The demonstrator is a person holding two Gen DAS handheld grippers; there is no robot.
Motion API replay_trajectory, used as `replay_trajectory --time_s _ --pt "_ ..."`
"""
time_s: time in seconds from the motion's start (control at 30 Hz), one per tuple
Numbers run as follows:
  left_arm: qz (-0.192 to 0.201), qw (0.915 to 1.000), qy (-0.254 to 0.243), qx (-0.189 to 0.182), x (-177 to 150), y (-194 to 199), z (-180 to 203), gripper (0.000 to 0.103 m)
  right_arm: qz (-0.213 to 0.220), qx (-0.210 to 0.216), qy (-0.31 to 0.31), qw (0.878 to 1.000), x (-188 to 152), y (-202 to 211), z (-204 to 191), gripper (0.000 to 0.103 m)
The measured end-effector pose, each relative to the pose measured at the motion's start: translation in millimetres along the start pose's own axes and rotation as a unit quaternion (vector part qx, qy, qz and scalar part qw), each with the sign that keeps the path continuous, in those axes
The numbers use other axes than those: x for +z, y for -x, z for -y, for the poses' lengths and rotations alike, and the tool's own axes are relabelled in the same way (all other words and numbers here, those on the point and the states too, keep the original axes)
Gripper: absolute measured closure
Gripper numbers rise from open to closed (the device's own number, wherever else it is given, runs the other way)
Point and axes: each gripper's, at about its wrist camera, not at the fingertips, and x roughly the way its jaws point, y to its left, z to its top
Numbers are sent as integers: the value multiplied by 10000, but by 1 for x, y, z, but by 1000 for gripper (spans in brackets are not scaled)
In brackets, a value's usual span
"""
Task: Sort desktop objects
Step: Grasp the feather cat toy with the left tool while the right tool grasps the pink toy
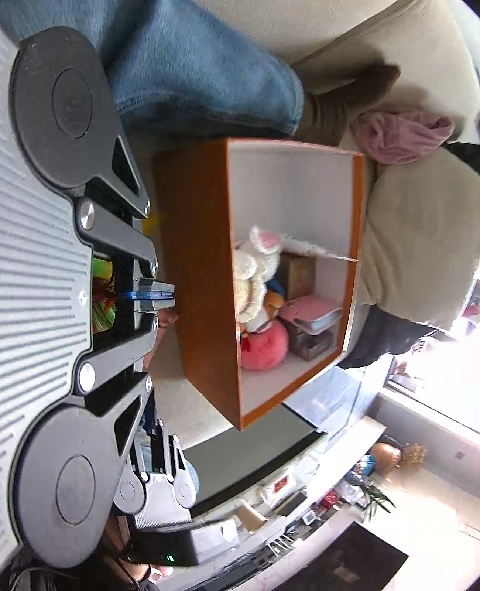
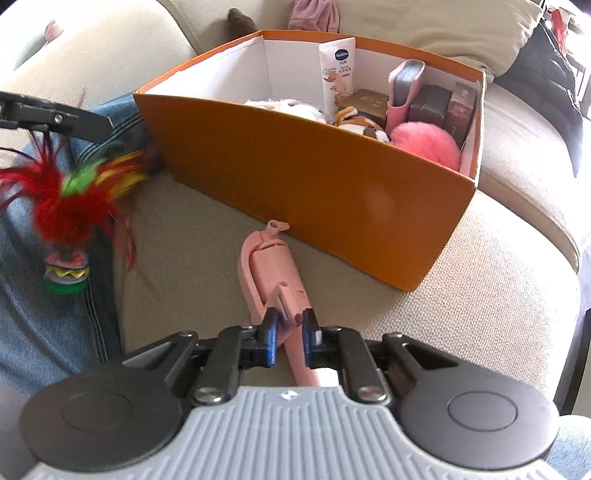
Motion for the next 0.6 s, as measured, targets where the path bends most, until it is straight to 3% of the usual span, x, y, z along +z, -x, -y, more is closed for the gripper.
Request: replay_trajectory --time_s 0.13,0.23,0.3,0.33,0.37,0.5,0.6 --pt "-147 9999 4 -26 -9 -15 -2 103 8 9 -75 10000 -1 0 2 88" --pt "-94 9996 -166 213 -17 -10 2 97 -1 9 -121 9999 -1 -2 4 85" --pt "-4 9985 -368 415 -22 -6 7 66 -24 34 -121 9999 -1 -3 4 84" --pt "46 9975 -488 511 -24 -4 9 57 -26 31 -105 9999 -1 -4 3 83" --pt "106 9959 -636 628 -27 -3 12 42 -18 30 -86 10000 -1 -3 3 83" --pt "65 9898 -969 1039 -33 -9 16 39 -9 101 -57 9999 -2 -2 4 82" --pt "6 9890 -983 1102 -32 -24 15 39 35 217 -195 9996 -3 -4 10 82"
